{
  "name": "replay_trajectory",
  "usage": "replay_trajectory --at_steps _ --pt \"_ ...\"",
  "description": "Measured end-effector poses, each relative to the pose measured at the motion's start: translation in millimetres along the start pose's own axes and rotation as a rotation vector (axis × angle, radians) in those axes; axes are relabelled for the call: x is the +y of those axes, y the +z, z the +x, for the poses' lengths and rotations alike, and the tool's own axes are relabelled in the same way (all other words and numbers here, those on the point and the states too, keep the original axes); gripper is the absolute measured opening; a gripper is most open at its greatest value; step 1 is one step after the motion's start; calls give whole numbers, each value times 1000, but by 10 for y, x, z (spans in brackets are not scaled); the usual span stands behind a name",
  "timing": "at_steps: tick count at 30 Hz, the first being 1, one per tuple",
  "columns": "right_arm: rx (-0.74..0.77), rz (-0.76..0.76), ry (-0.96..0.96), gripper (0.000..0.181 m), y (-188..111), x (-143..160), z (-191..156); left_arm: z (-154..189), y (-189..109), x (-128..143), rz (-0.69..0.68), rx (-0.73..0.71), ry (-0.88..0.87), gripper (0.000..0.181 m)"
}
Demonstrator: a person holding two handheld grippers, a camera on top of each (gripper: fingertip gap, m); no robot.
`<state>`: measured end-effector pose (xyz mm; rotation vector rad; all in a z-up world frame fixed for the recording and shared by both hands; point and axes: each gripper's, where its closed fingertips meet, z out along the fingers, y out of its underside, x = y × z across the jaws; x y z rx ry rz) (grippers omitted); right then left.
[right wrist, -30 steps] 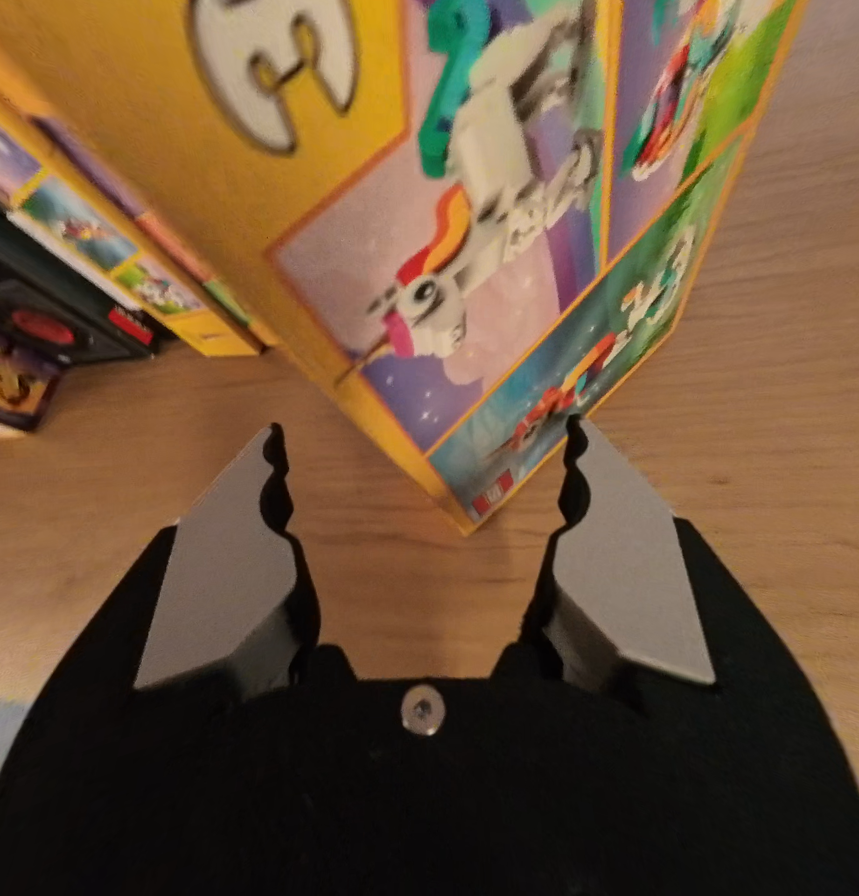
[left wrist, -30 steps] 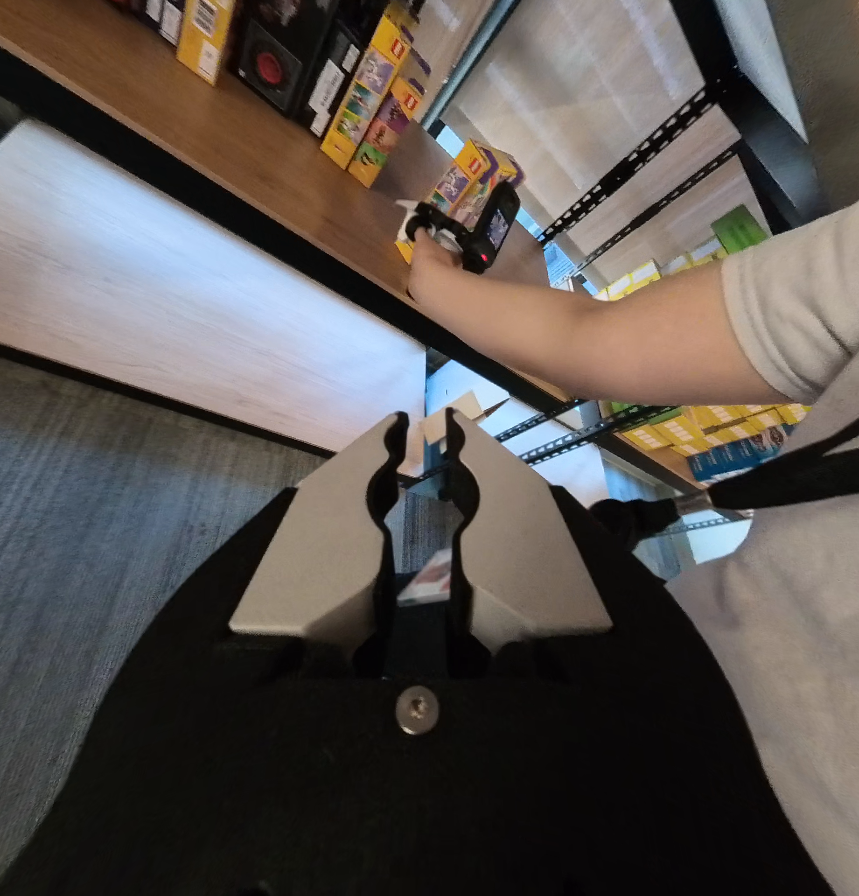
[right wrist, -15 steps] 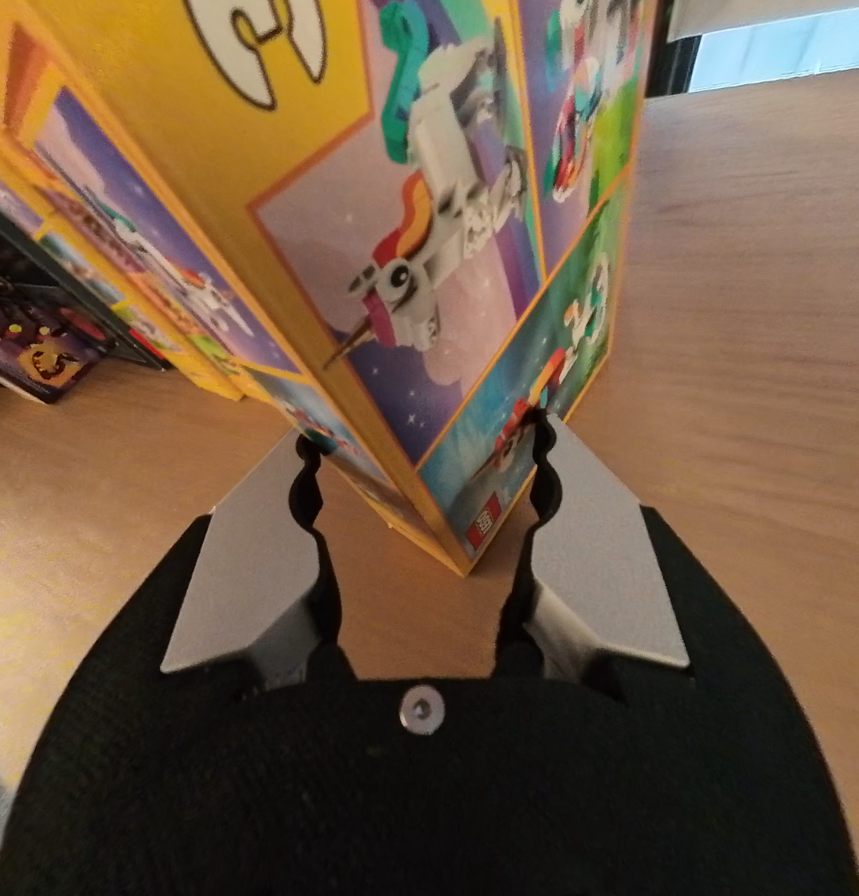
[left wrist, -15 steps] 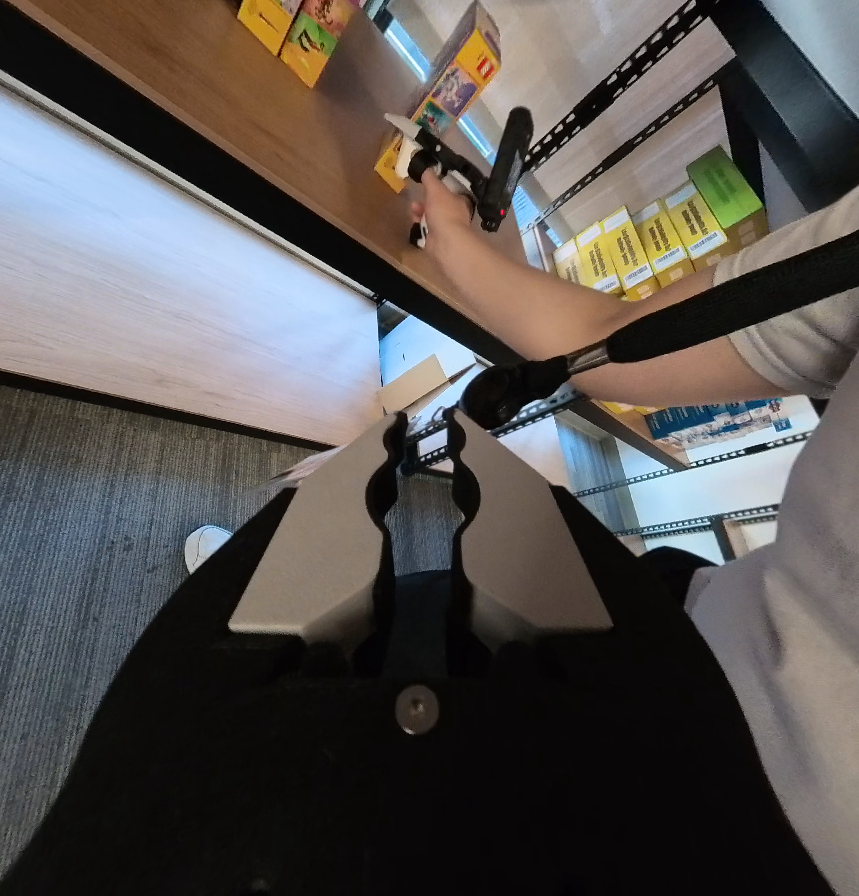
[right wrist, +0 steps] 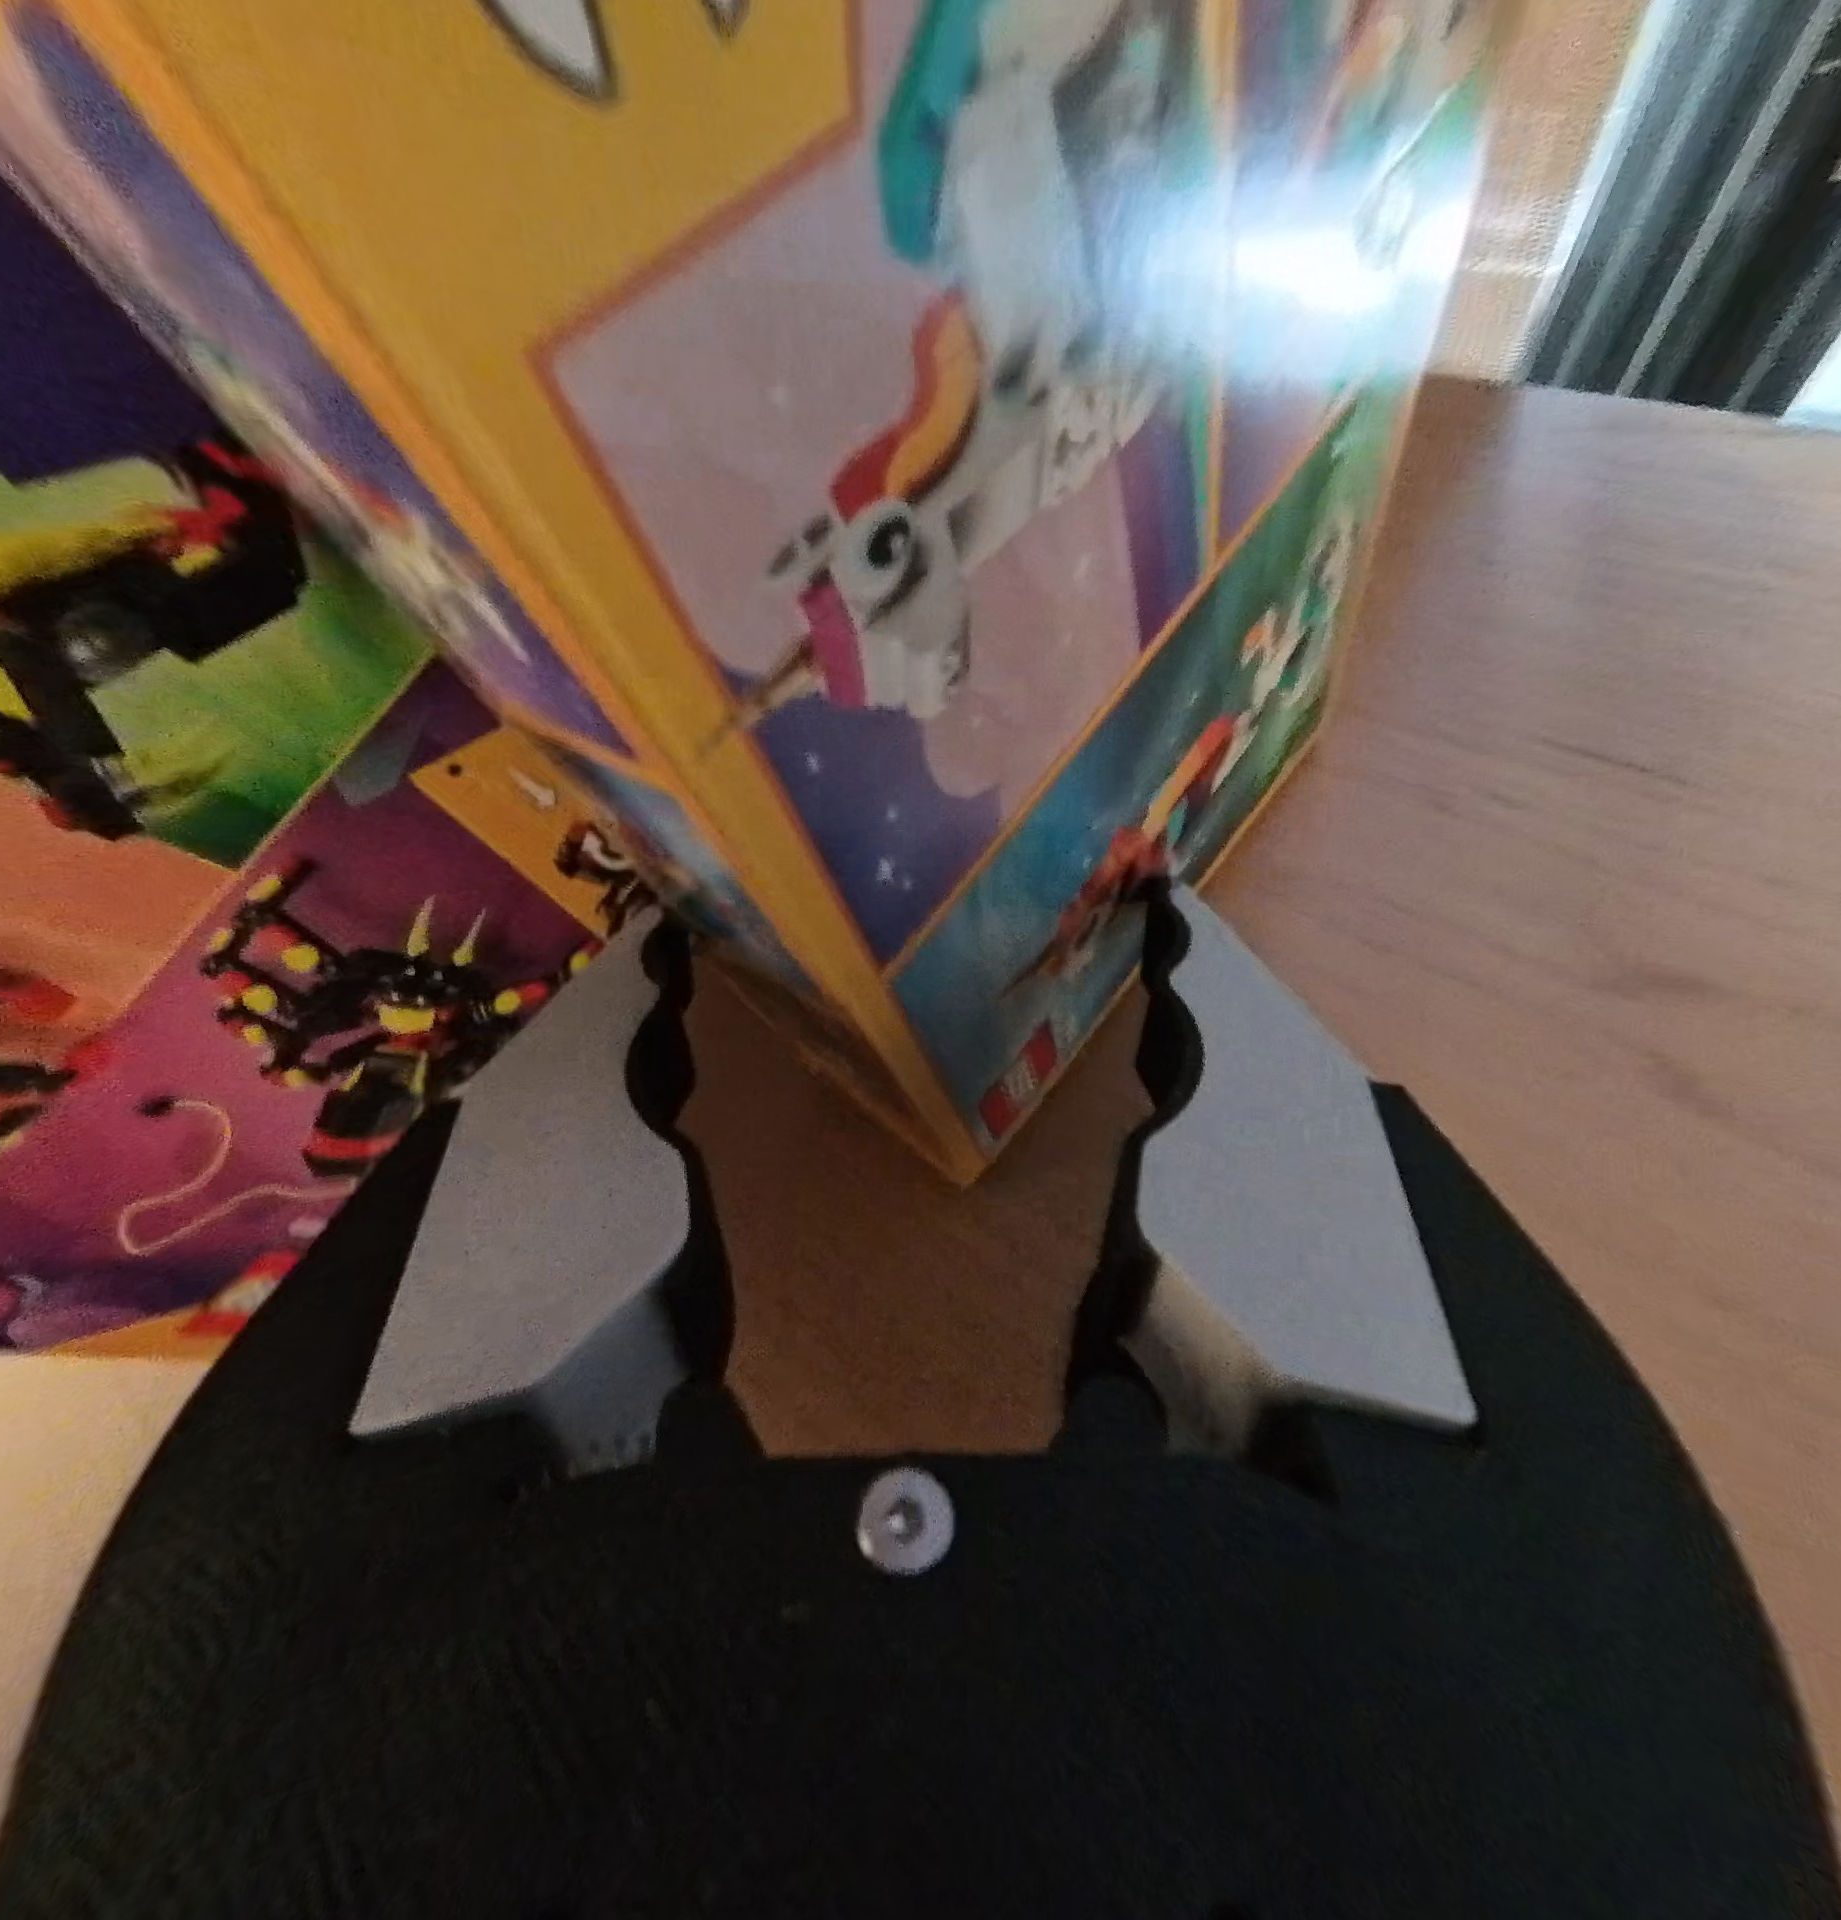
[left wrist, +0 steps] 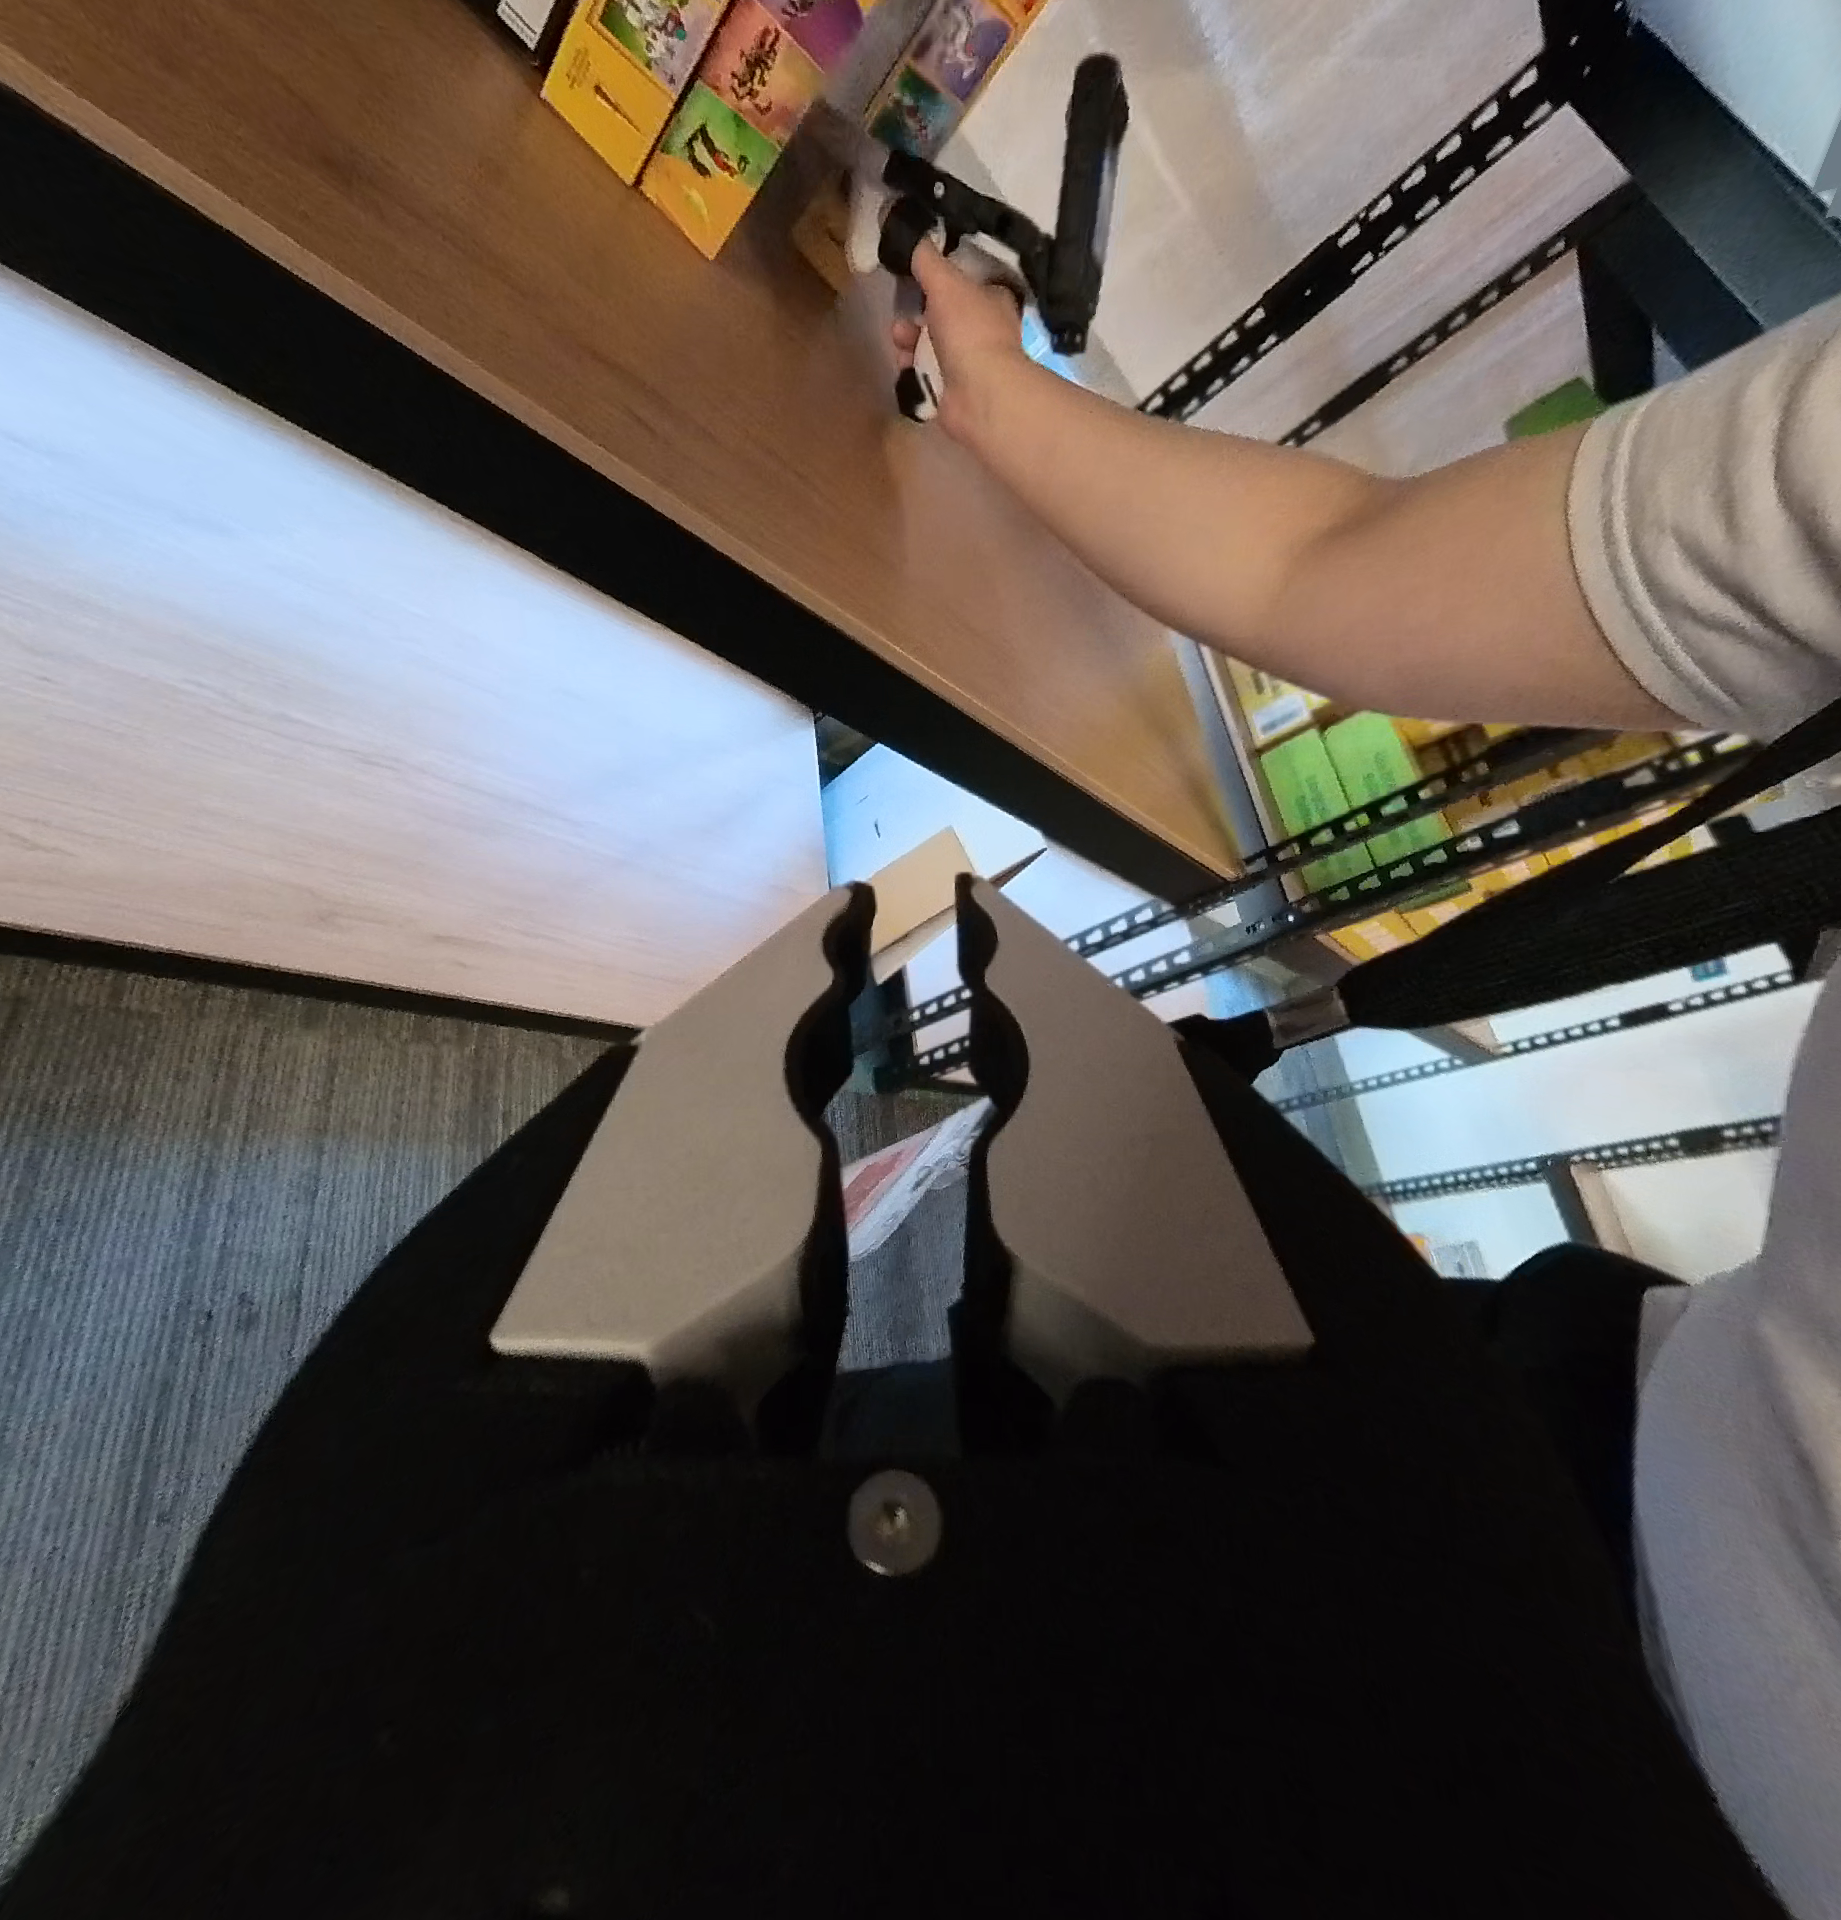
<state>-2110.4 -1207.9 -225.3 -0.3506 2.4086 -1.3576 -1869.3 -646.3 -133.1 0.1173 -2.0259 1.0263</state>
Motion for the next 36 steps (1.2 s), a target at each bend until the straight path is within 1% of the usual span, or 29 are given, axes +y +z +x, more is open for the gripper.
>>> replay_trajectory --at_steps 2,3,4,6,7,8,10,11,13,15,17,18,20,23,25,28,31,36 --pt "-73 -67 -34 92 3 136 -33 -55 80 15 12 -1 -9 13" --pt "-103 -79 -54 90 -34 191 -45 -78 112 25 20 -1 -17 13" --pt "-136 -73 -76 82 -95 200 -67 -96 139 34 29 -1 -28 13" --pt "-93 -4 -138 60 -217 129 39 -105 179 55 38 8 -54 13" --pt "-68 25 -158 52 -264 92 95 -100 192 70 35 14 -61 13" --pt "-66 38 -167 52 -287 72 114 -97 200 91 27 16 -60 13" --pt "-122 28 -178 56 -262 97 46 -104 199 133 3 9 -42 13" --pt "-128 -8 -180 60 -225 142 39 -117 192 154 -11 2 -31 13" --pt "-105 -73 -186 76 -131 196 91 -147 171 177 -29 -12 -18 13" --pt "-95 -87 -207 82 -59 166 150 -175 148 166 -24 -23 -20 12" --pt "-121 -94 -257 81 -7 130 157 -184 138 151 -13 -27 -28 12" --pt "-154 -109 -284 73 7 125 119 -187 141 151 -11 -28 -30 12" --pt "-158 -138 -327 71 37 113 120 -181 165 163 -12 -27 -30 12" --pt "-173 -164 -349 71 49 121 112 -160 228 179 -7 -20 -32 12" --pt "-207 -178 -345 76 11 158 60 -142 276 181 1 -12 -38 12" --pt "-220 -204 -370 76 -68 251 54 -146 320 154 22 -28 -16 12" --pt "-210 -175 -360 75 -112 261 67 -175 350 123 42 -25 -15 12" --pt "-194 -67 -285 73 -119 39 38 -267 325 23 83 -46 -20 13"
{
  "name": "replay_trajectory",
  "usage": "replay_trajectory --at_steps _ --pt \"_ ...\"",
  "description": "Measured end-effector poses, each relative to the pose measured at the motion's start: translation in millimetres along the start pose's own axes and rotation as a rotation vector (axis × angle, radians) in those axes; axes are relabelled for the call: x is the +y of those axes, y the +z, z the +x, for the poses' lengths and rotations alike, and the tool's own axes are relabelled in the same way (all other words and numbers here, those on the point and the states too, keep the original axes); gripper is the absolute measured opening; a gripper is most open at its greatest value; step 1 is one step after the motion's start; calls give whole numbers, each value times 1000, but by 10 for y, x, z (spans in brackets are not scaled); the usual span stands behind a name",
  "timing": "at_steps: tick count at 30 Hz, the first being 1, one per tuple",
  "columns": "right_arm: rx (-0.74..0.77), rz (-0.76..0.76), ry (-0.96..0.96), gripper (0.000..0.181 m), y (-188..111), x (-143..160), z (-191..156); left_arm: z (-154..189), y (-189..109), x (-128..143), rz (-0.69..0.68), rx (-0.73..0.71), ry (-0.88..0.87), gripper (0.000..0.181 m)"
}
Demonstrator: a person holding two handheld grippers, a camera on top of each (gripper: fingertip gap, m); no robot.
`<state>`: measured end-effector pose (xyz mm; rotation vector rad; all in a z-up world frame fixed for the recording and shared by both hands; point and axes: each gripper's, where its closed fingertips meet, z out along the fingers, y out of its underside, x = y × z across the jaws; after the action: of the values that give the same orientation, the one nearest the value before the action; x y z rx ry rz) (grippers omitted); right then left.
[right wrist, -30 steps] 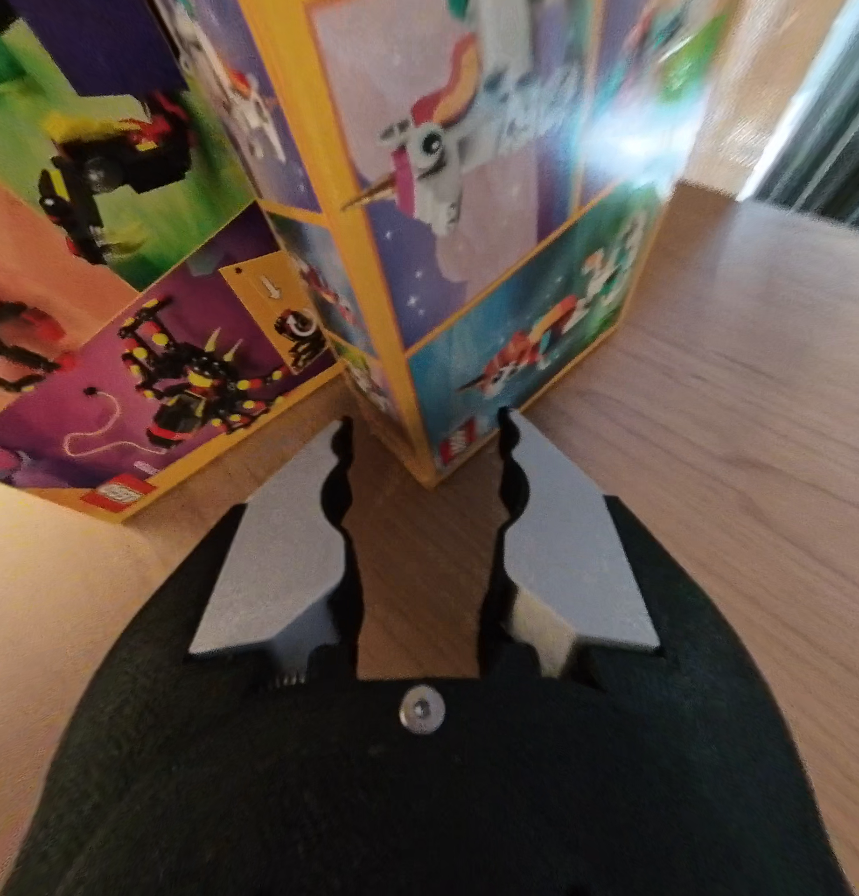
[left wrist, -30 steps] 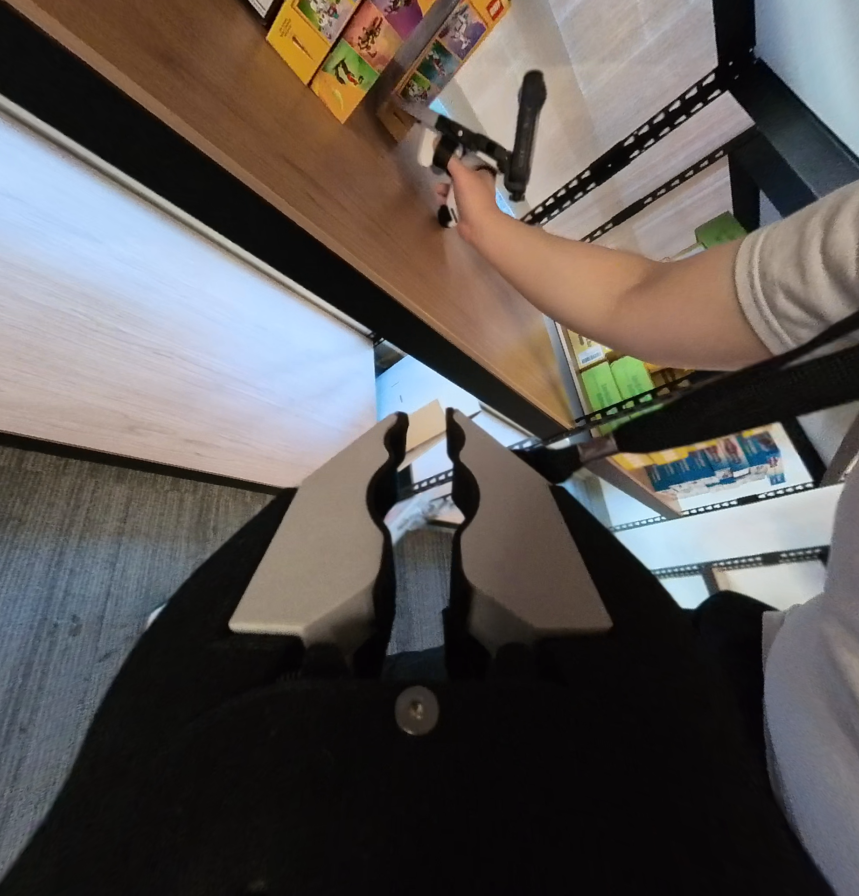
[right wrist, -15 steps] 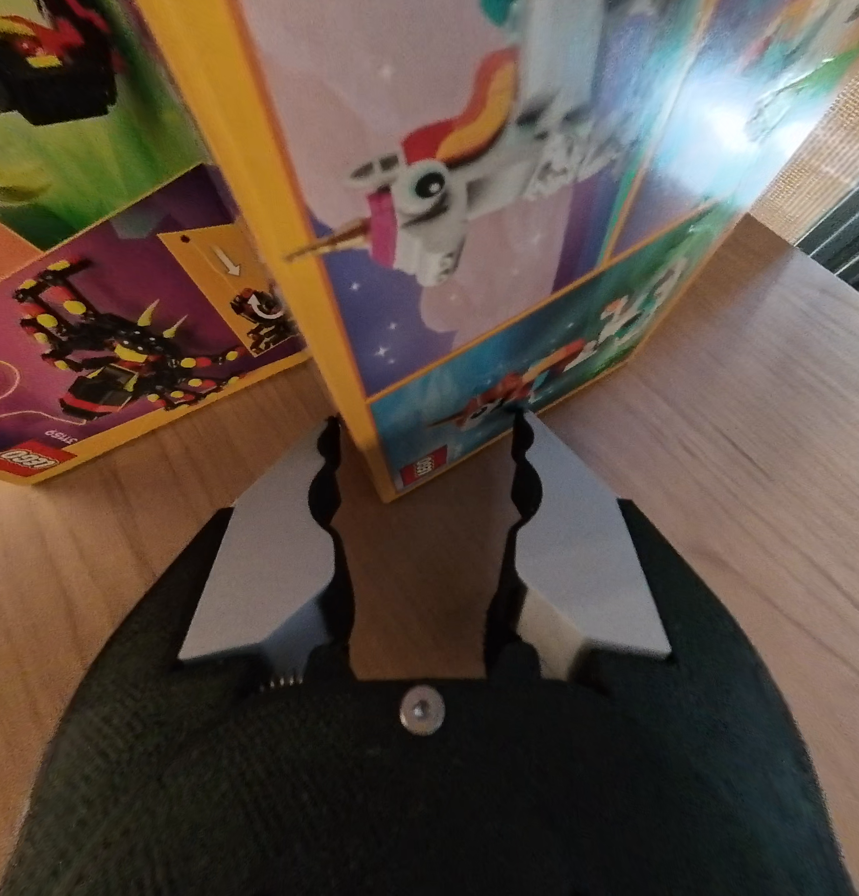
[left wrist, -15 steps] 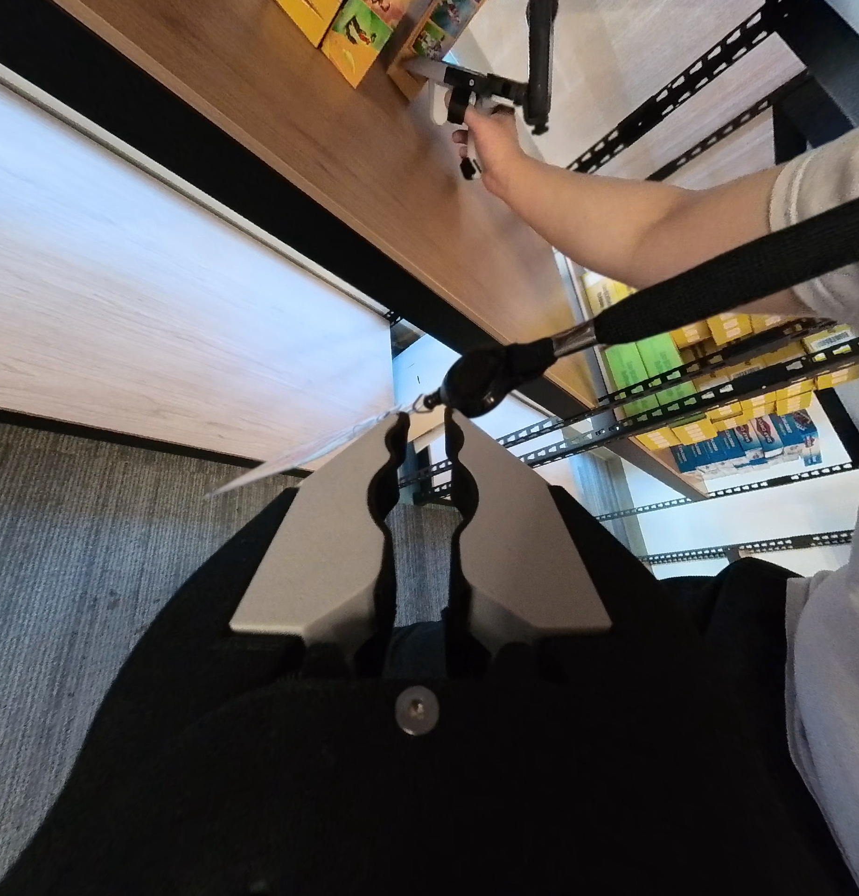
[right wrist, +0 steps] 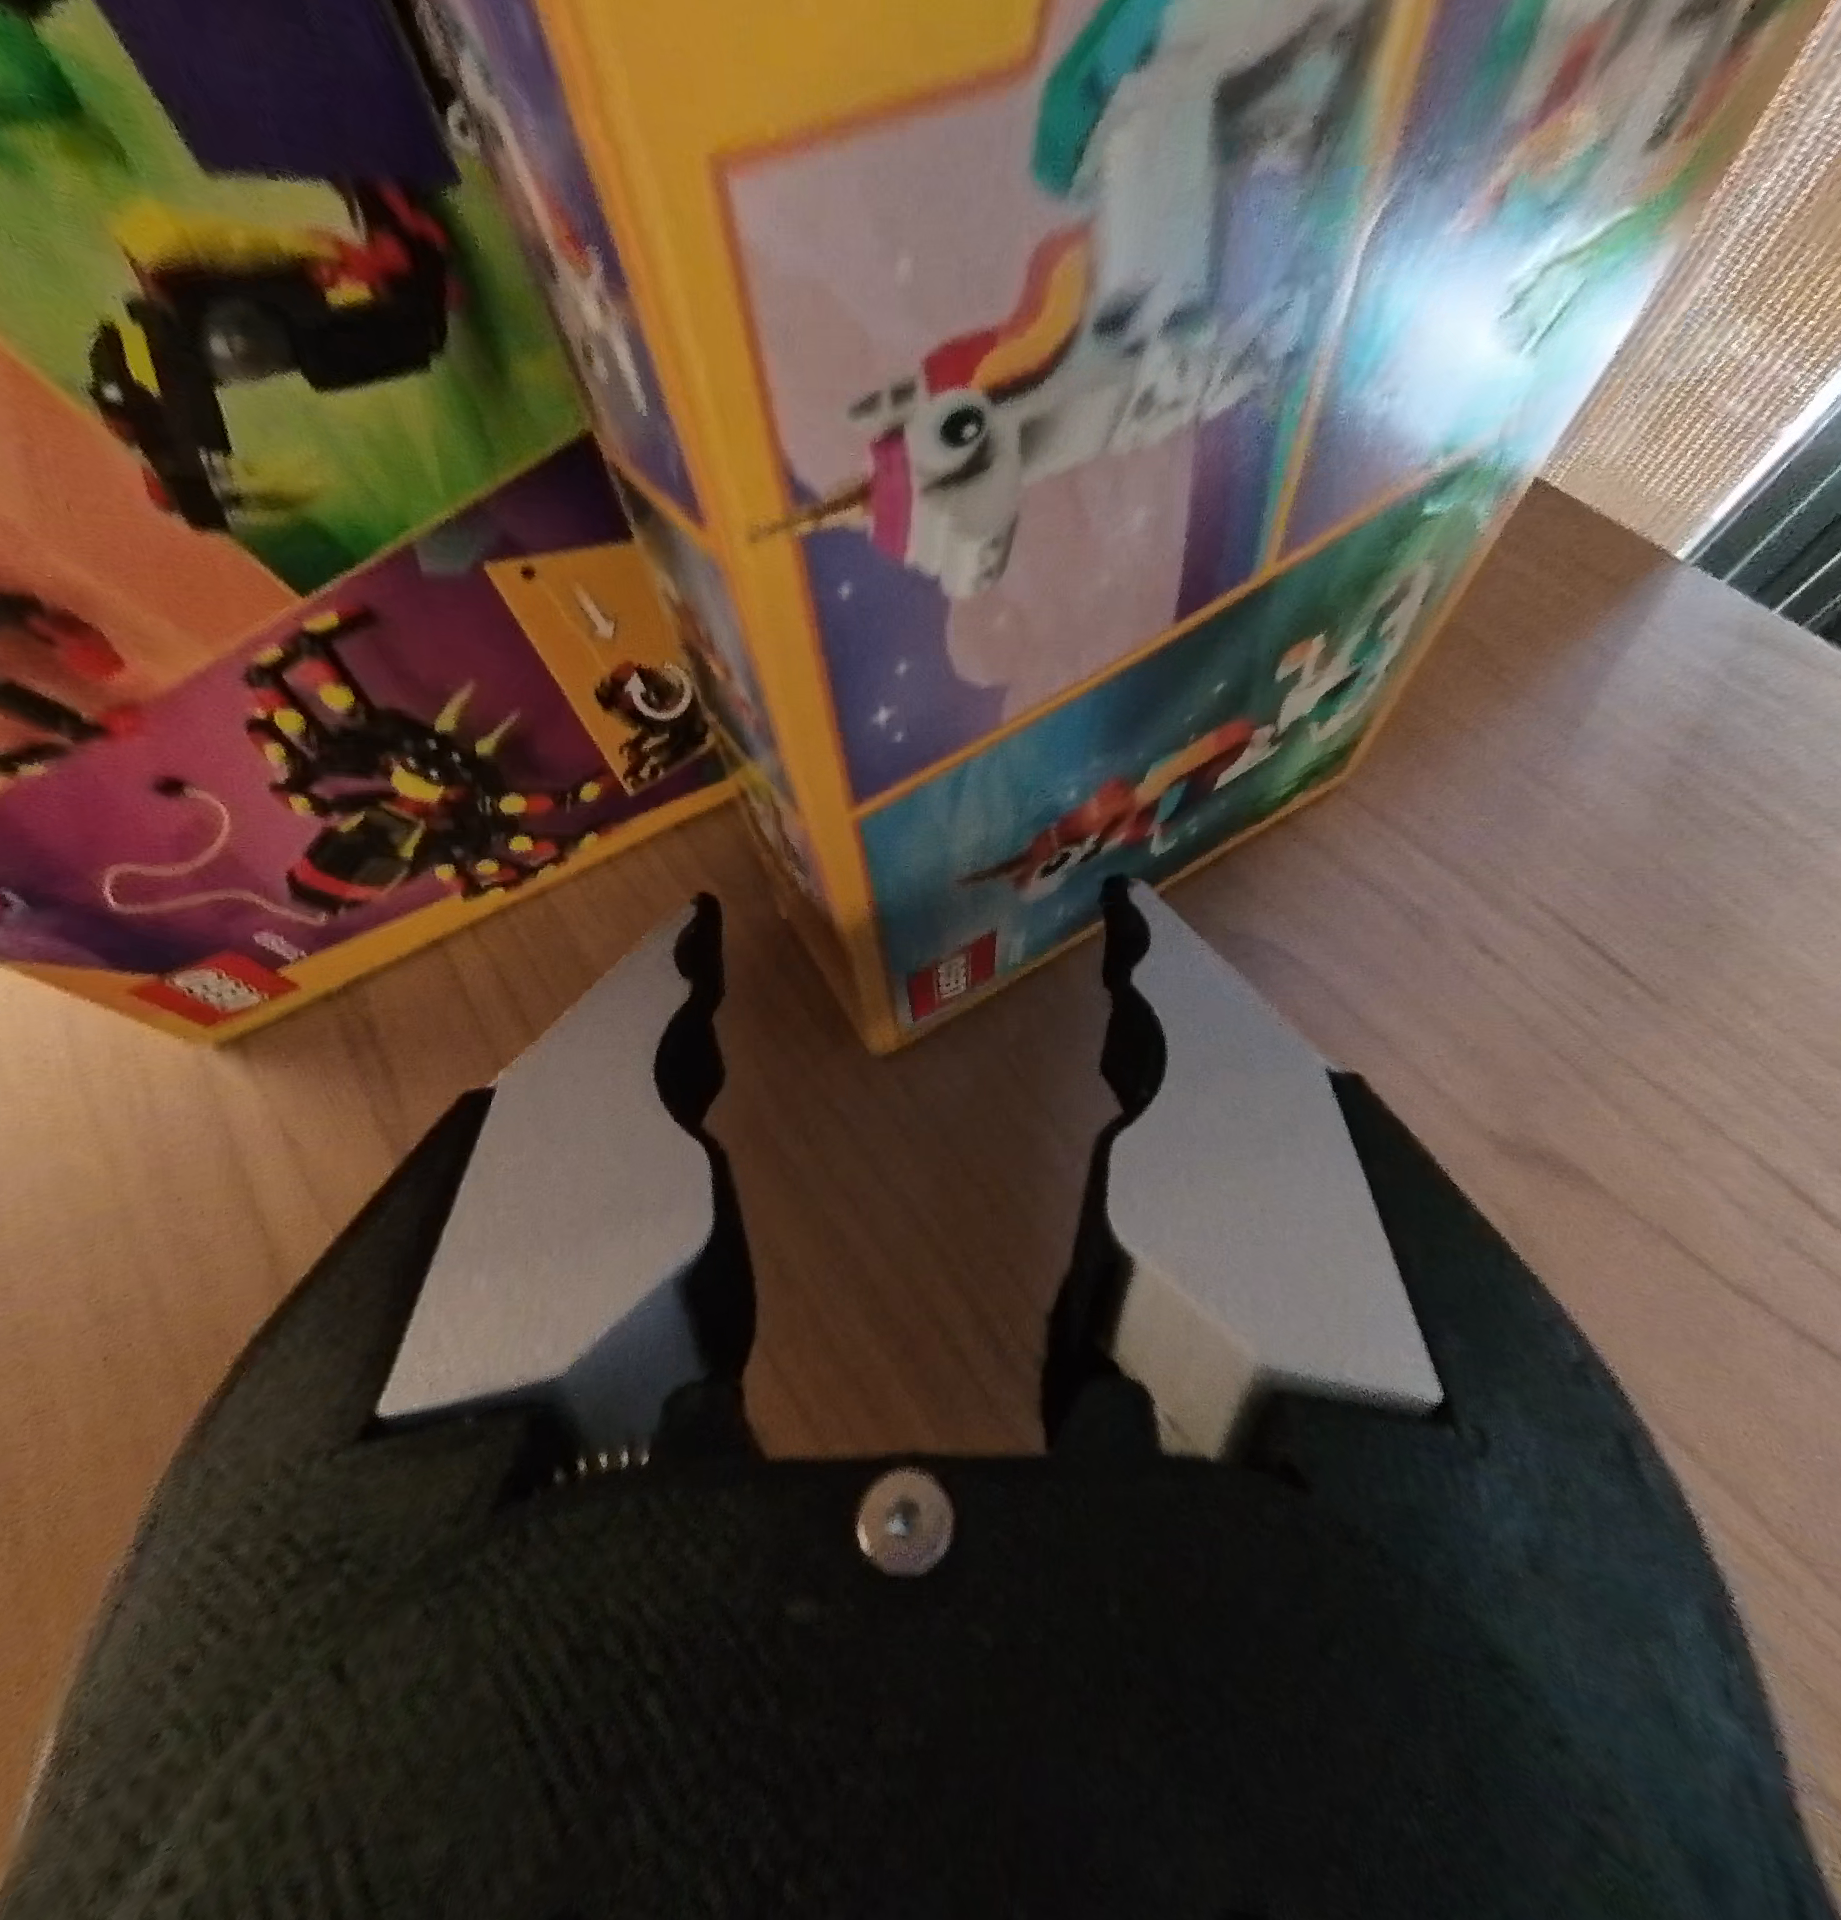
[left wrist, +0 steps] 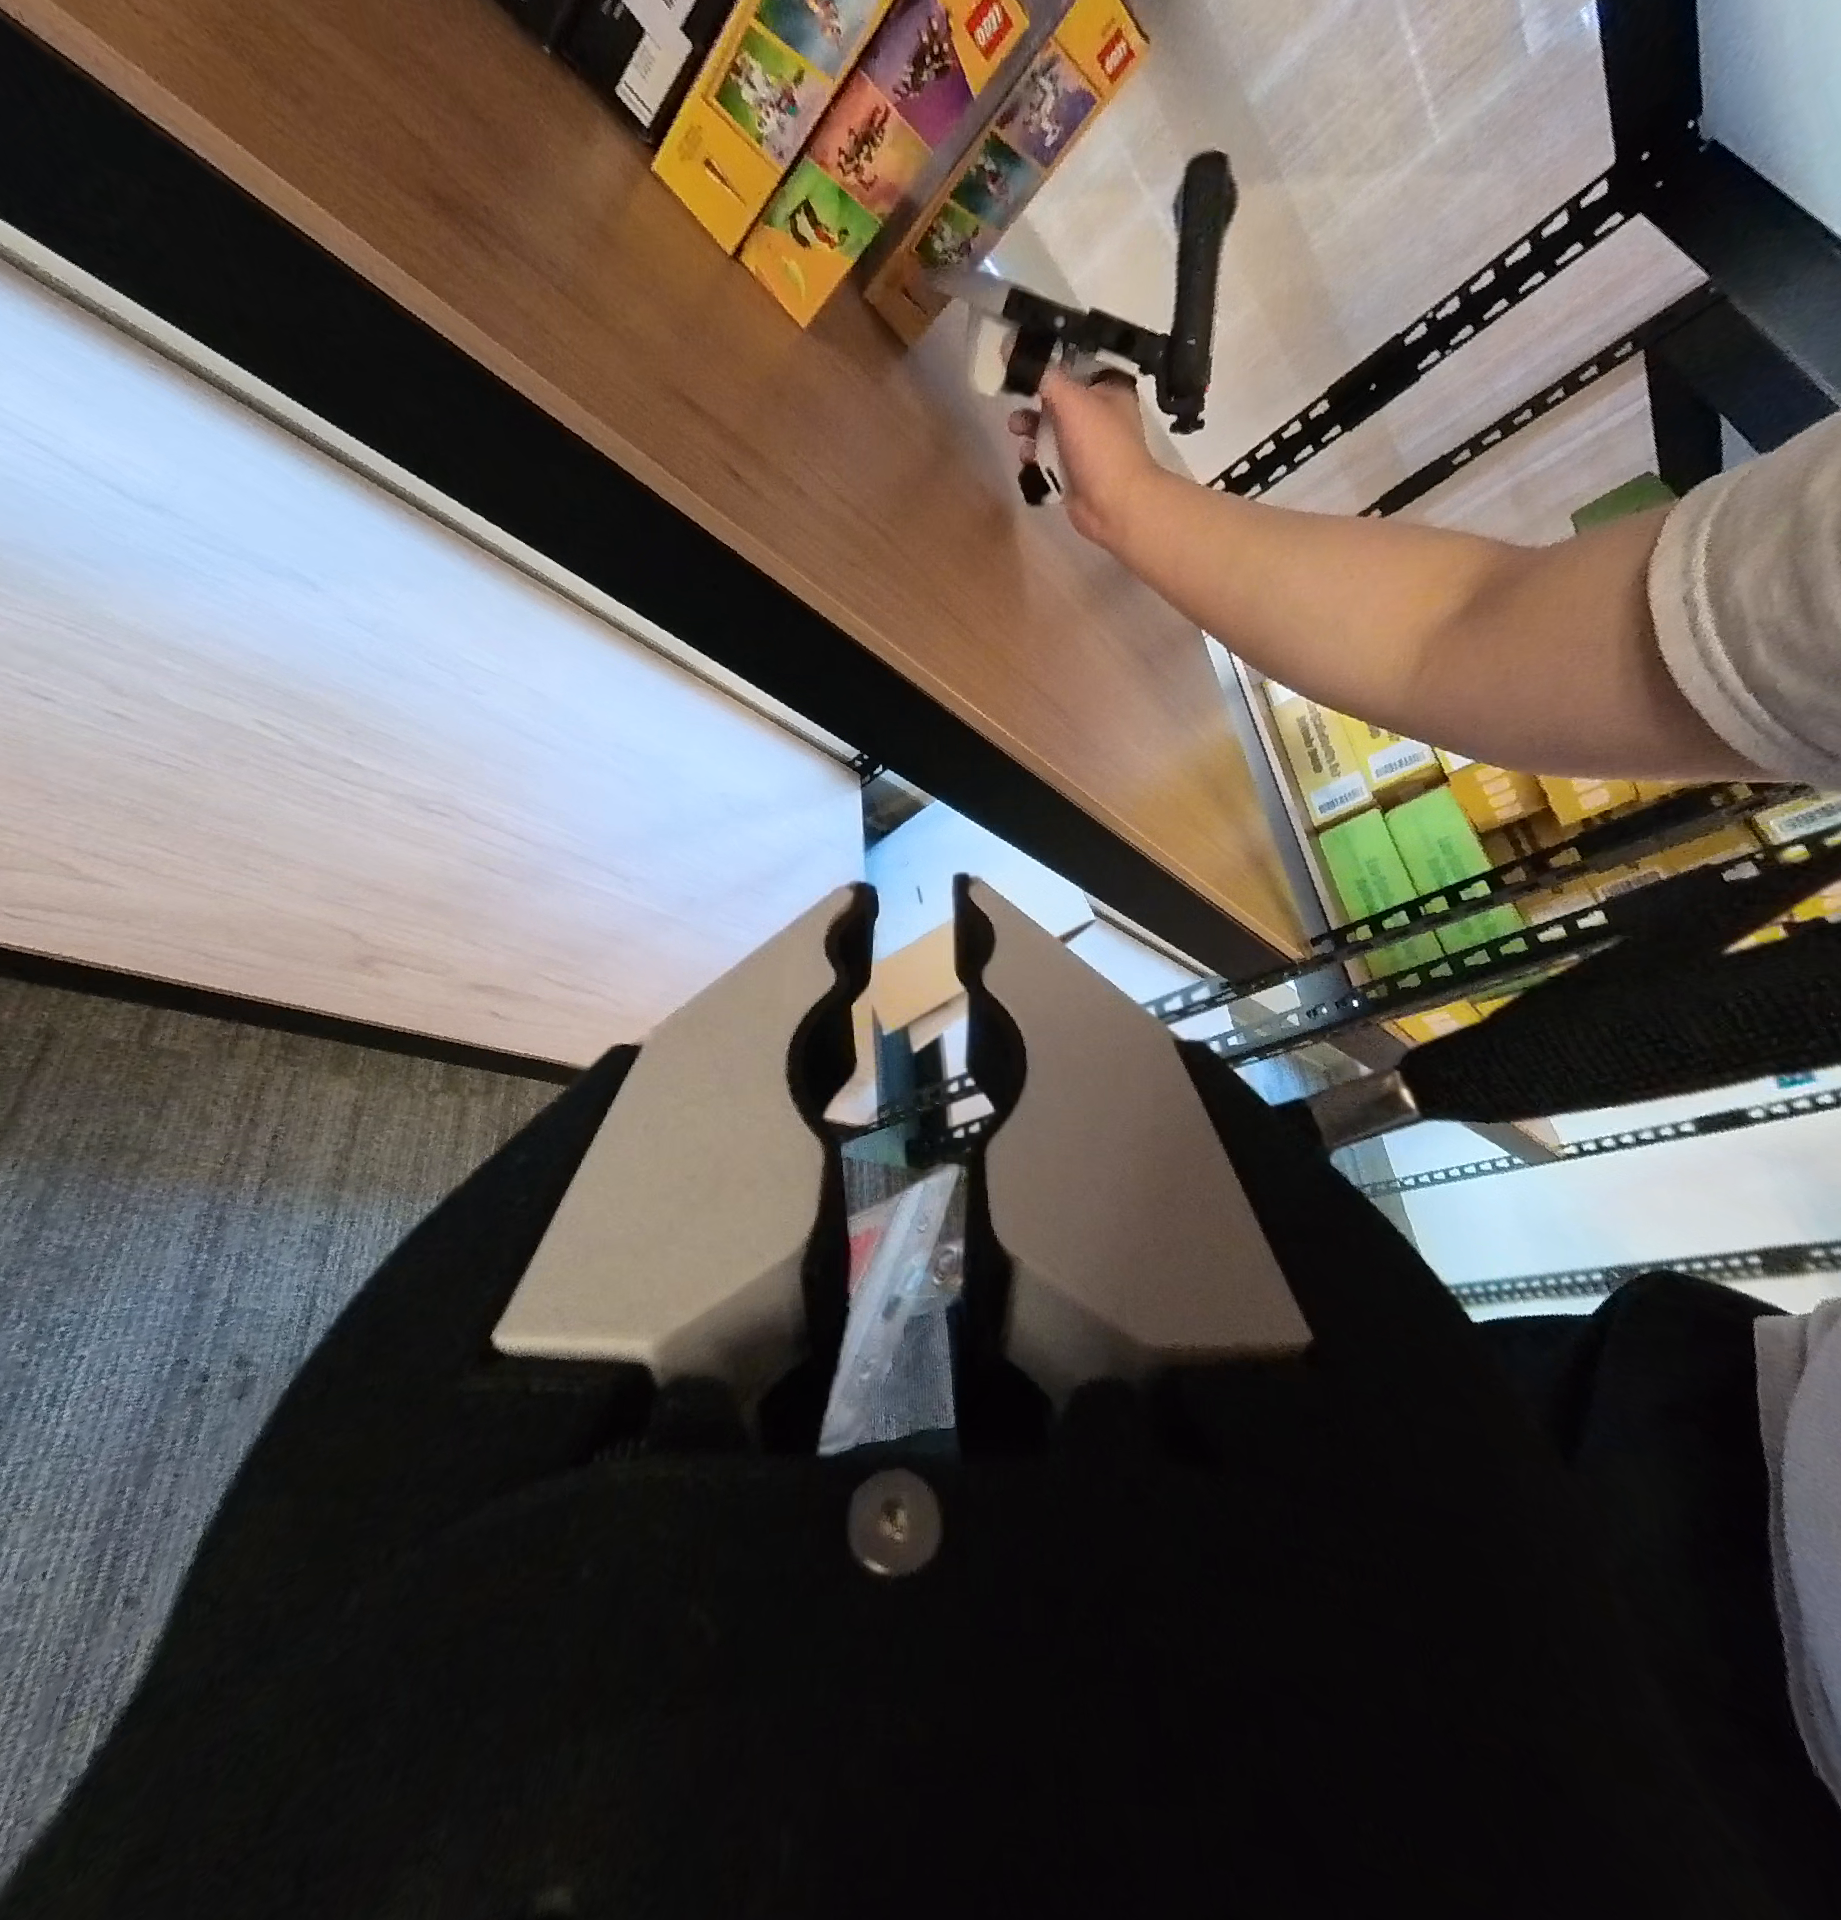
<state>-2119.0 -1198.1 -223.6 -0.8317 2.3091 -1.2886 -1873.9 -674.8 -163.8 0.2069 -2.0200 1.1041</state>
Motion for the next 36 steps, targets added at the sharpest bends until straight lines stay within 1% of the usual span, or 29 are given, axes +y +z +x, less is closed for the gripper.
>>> replay_trajectory --at_steps 3,12,15,19,20,21,22,24,27,28,29,30,33,36 --pt "4 -12 -6 64 29 11 9 -37 -22 -3 0 -14 -2 13" --pt "16 -28 -28 67 -1 82 -35 -26 -28 26 -37 -17 16 13" --pt "34 -8 -27 70 -21 46 -51 -25 -31 24 -44 -12 20 12" --pt "66 -22 -14 70 39 5 -39 -43 -48 30 -56 -6 18 12" --pt "109 -18 -5 71 34 -16 23 -46 -56 30 -59 -6 18 12" --pt "179 -7 9 78 12 -49 121 -52 -66 28 -63 -7 20 12" --pt "218 15 20 89 7 -94 162 -57 -76 24 -65 -9 22 12" --pt "267 5 31 96 62 -84 178 -71 -97 17 -67 -12 25 12" --pt "312 -16 39 93 191 -55 129 -82 -106 19 -66 -7 13 12" --pt "335 -5 33 87 214 -80 114 -80 -104 20 -67 -3 11 12" --pt "352 6 23 76 239 -104 88 -78 -101 23 -69 -1 13 12" --pt "372 11 21 70 264 -113 74 -74 -98 31 -73 0 16 12" --pt "400 20 33 69 288 -137 61 -52 -94 63 -90 9 28 12" --pt "387 8 33 65 225 -97 -3 -30 -123 97 -108 11 46 13"
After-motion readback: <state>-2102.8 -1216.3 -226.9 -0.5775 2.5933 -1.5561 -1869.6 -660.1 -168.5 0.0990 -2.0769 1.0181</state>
